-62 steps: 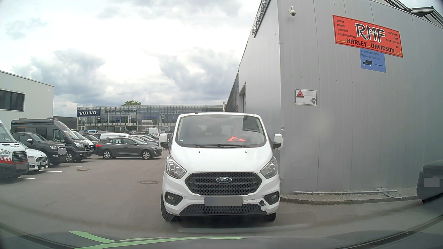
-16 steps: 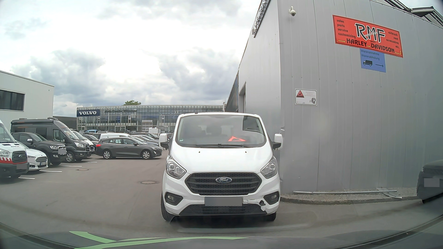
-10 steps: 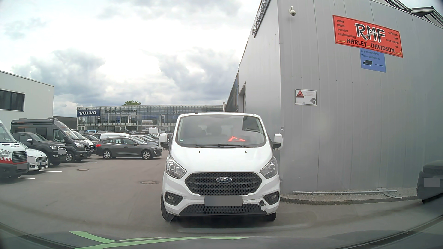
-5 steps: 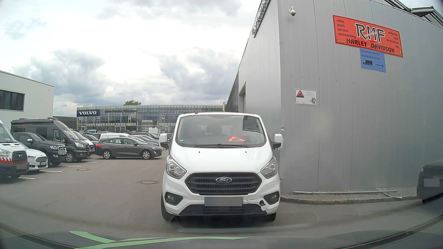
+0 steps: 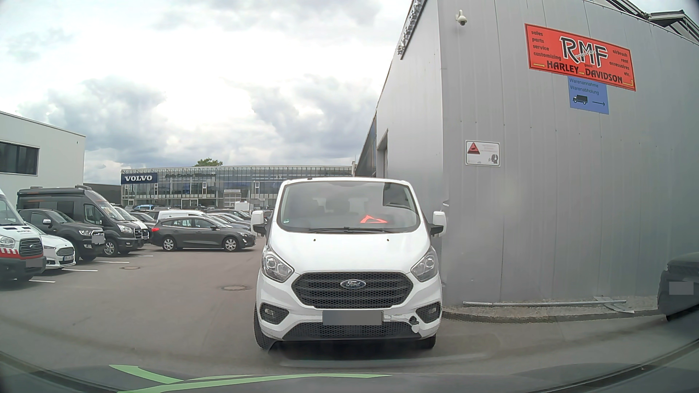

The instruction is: Follow the waypoints while adhering to traffic rules and regulations

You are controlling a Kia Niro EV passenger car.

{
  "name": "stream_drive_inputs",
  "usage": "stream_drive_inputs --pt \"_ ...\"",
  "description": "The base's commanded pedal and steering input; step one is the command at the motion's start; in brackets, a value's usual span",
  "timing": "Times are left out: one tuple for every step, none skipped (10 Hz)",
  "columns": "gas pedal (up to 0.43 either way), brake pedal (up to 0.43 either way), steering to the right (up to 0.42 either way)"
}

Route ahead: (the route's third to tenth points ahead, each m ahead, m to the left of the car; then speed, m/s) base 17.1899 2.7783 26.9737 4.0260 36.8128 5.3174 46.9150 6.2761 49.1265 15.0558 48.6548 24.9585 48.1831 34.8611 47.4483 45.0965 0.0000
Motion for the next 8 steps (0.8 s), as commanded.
stream_drive_inputs --pt "0.0 0.482 -0.462" --pt "0.0 0.482 -0.462" --pt "0.0 0.482 -0.462" --pt "0.0 0.482 -0.463" --pt "0.0 0.482 -0.462" --pt "0.0 0.482 -0.462" --pt "0.0 0.482 -0.462" --pt "0.0 0.482 -0.462"
